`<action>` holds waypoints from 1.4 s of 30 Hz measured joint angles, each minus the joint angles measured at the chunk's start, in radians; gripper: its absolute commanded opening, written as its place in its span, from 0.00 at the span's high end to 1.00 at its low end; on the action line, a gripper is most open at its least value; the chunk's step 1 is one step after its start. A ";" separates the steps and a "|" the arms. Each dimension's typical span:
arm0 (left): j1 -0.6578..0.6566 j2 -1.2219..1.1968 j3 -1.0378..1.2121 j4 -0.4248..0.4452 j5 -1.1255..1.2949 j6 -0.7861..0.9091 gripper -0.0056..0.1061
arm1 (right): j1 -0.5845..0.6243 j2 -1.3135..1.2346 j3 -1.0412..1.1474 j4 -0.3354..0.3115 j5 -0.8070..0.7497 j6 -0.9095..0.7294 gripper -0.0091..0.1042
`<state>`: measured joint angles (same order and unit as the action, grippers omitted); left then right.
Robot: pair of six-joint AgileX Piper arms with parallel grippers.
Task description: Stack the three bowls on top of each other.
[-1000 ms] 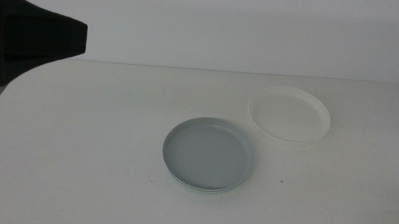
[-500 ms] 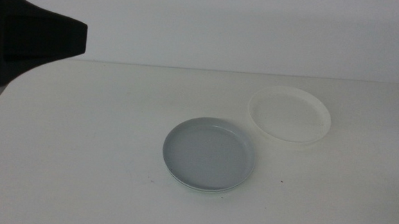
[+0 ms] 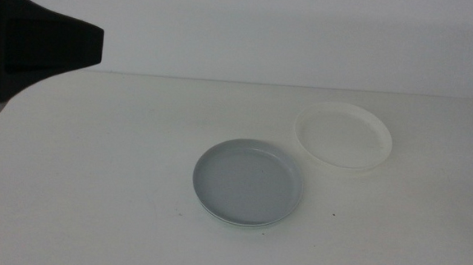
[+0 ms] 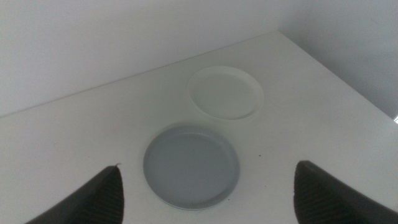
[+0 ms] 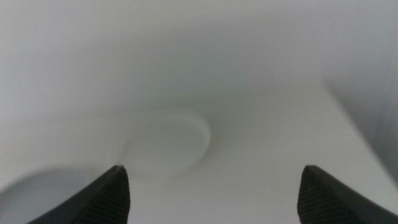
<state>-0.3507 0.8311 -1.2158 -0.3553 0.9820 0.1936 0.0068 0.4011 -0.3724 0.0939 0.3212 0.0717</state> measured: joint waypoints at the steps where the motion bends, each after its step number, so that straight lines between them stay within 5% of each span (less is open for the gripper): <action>1: 0.000 0.000 0.000 0.000 0.000 0.000 0.11 | 0.000 0.059 -0.073 0.008 0.069 0.000 0.10; 6: 0.000 0.000 0.000 0.002 0.000 0.000 0.11 | 0.000 0.289 -0.365 0.047 0.449 0.002 0.10; 9: 0.000 0.000 0.000 0.002 0.000 0.000 0.11 | 0.000 0.372 -0.453 0.066 0.537 0.006 0.10; 30: 0.000 0.000 0.000 0.002 -0.002 0.000 0.11 | 0.000 0.452 -0.490 0.122 0.301 0.019 0.10; 42: 0.000 0.002 0.000 0.002 -0.002 0.000 0.11 | 0.000 0.773 -0.735 0.138 0.460 -0.017 0.10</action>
<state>-0.3507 0.8329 -1.2158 -0.3532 0.9804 0.1936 0.0068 1.1741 -1.1075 0.2320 0.7815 0.0543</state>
